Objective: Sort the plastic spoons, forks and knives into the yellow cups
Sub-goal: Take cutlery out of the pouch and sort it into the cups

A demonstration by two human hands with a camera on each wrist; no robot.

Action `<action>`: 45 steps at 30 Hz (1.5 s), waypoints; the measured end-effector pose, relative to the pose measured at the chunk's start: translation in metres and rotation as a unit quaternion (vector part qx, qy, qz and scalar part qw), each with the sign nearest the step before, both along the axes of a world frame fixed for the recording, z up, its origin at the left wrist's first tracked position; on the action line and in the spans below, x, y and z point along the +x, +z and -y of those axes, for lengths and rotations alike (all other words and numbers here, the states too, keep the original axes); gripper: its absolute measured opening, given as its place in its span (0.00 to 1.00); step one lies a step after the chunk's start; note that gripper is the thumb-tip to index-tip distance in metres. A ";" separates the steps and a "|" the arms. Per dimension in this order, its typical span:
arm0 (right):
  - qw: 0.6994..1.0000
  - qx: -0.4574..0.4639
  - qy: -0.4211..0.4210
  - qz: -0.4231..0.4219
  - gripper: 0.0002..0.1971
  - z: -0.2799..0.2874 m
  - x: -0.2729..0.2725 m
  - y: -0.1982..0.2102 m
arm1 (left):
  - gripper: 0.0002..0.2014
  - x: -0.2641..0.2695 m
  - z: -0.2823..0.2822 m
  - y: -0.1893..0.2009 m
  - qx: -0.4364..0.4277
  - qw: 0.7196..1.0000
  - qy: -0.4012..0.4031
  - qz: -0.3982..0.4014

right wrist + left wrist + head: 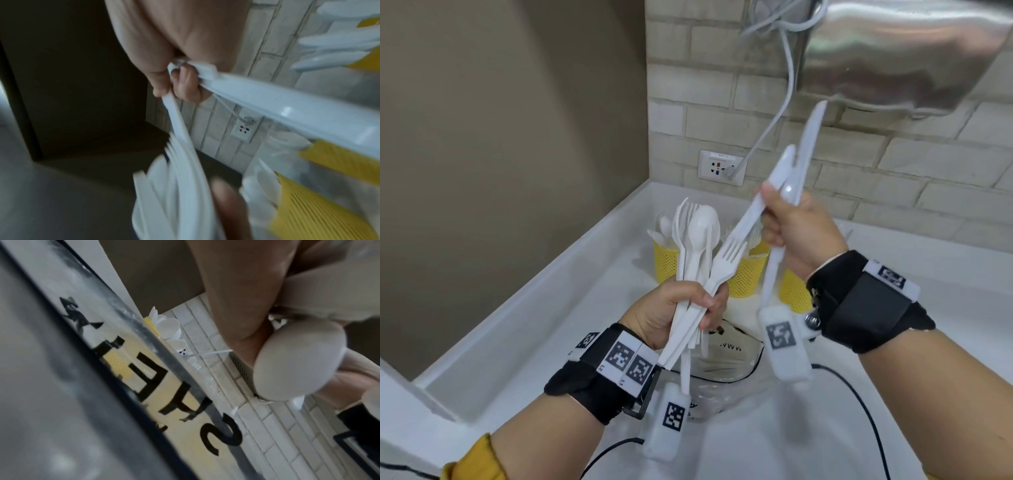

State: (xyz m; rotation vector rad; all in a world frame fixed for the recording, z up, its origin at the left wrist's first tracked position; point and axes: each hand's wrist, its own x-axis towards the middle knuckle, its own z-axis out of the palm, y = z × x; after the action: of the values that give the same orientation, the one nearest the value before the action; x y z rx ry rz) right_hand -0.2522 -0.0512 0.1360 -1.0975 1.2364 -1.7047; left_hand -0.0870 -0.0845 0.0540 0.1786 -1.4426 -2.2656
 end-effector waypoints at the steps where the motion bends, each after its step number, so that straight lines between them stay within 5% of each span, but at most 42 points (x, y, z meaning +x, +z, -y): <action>1: 0.999 -0.026 -0.037 0.013 0.09 0.001 -0.010 0.007 | 0.15 0.001 0.002 -0.001 0.011 1.000 0.012 0.007; 4: 0.976 -0.058 -0.183 -0.102 0.12 0.001 -0.051 0.017 | 0.23 0.004 0.010 -0.005 0.041 0.998 0.052 0.015; 6: 0.926 -0.030 -0.285 -0.247 0.16 -0.001 -0.076 0.015 | 0.23 0.006 0.013 -0.005 0.065 0.995 0.073 0.001; 10: 0.864 0.016 -0.354 -0.358 0.16 0.006 -0.109 -0.019 | 0.23 0.004 0.014 0.000 0.065 0.993 0.097 -0.015; 16: 0.869 0.189 -0.264 -0.374 0.12 0.013 -0.121 -0.075 | 0.18 0.002 0.013 0.004 0.083 0.989 0.124 -0.017; 22: 0.934 -0.024 -0.324 -0.151 0.15 0.032 -0.127 -0.039 | 0.17 -0.003 0.019 0.004 0.147 0.978 0.134 -0.056; 25: 0.929 0.014 -0.308 -0.206 0.11 0.038 -0.129 -0.056 | 0.02 -0.008 0.016 0.008 0.174 0.970 0.165 -0.049; 30: 0.903 0.123 -0.275 -0.307 0.16 0.042 -0.142 -0.091 | 0.07 -0.009 0.017 0.014 0.176 0.956 0.233 -0.023; 34: 0.854 0.011 -0.357 -0.379 0.19 0.033 -0.129 -0.074 | 0.05 -0.014 0.020 0.015 0.161 0.938 0.306 -0.013; 36: 0.858 -0.060 -0.305 -0.408 0.11 0.024 -0.104 -0.059 | 0.05 -0.018 0.020 0.014 0.153 0.927 0.343 -0.006; 40: 0.912 -0.041 0.014 -0.407 0.06 -0.001 -0.026 -0.041 | 0.07 -0.029 0.016 0.014 0.110 0.905 0.409 0.038; 42: 0.871 -0.003 0.108 -0.480 0.25 -0.009 0.003 -0.037 | 0.09 -0.035 0.011 0.016 0.079 0.907 0.410 0.058; 45: 0.772 0.033 0.112 -0.625 0.46 -0.011 0.026 -0.039 | 0.07 -0.036 0.007 0.019 0.101 0.905 0.405 0.080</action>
State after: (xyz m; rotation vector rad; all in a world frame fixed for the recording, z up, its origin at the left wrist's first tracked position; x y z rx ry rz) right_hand -0.2264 -0.0404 0.0970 -2.3650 1.7393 -0.5653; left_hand -0.1233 -0.0916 0.0729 0.8730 -0.9291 -1.7024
